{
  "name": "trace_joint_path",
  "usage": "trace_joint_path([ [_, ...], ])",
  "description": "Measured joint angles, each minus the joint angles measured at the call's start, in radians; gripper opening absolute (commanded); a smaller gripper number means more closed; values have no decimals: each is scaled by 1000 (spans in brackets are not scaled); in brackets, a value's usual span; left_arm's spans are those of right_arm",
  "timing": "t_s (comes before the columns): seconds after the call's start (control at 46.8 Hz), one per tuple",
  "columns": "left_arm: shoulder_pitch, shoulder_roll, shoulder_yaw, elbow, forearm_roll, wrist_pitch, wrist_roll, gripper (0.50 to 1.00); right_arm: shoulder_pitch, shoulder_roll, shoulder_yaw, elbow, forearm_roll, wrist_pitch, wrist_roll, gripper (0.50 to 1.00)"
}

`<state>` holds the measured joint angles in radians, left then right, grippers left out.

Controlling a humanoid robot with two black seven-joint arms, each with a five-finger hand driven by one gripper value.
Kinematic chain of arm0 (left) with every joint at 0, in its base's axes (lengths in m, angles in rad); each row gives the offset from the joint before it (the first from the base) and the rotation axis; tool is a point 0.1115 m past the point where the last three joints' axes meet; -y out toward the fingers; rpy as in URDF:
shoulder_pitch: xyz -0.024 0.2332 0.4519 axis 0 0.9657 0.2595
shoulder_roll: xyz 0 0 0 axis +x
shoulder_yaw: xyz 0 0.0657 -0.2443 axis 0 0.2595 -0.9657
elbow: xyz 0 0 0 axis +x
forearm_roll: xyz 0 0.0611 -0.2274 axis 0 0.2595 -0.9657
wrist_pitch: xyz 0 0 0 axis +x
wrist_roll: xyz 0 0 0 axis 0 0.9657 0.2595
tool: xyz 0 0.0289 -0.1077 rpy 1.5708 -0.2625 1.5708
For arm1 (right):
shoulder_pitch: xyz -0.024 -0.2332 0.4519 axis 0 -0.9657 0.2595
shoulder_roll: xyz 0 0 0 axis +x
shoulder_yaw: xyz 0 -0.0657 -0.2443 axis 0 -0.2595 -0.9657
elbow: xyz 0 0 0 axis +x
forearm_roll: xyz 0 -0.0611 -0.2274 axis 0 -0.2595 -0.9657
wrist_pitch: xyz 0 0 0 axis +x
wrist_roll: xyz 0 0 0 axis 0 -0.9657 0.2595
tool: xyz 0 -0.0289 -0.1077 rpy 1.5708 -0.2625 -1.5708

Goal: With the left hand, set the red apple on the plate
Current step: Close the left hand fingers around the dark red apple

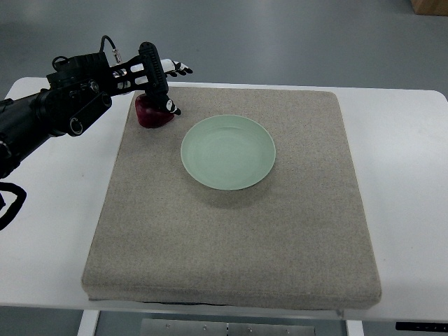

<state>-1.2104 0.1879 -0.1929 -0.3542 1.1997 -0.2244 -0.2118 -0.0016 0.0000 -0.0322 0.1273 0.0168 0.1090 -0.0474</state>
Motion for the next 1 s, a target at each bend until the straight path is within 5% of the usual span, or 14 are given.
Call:
trace_joint_path([
  [0.278,-11,18,54,0,-6,-96,2,934,0,0,0,0,0,0,0,932],
  [0.769,-7,42,97,0,-23,-100,-5,932,0,0,0,0,0,0,0,932],
  [1.005,-9,43,97,1,-22,-94,-6,857,0,0,0,0,0,0,0,930],
])
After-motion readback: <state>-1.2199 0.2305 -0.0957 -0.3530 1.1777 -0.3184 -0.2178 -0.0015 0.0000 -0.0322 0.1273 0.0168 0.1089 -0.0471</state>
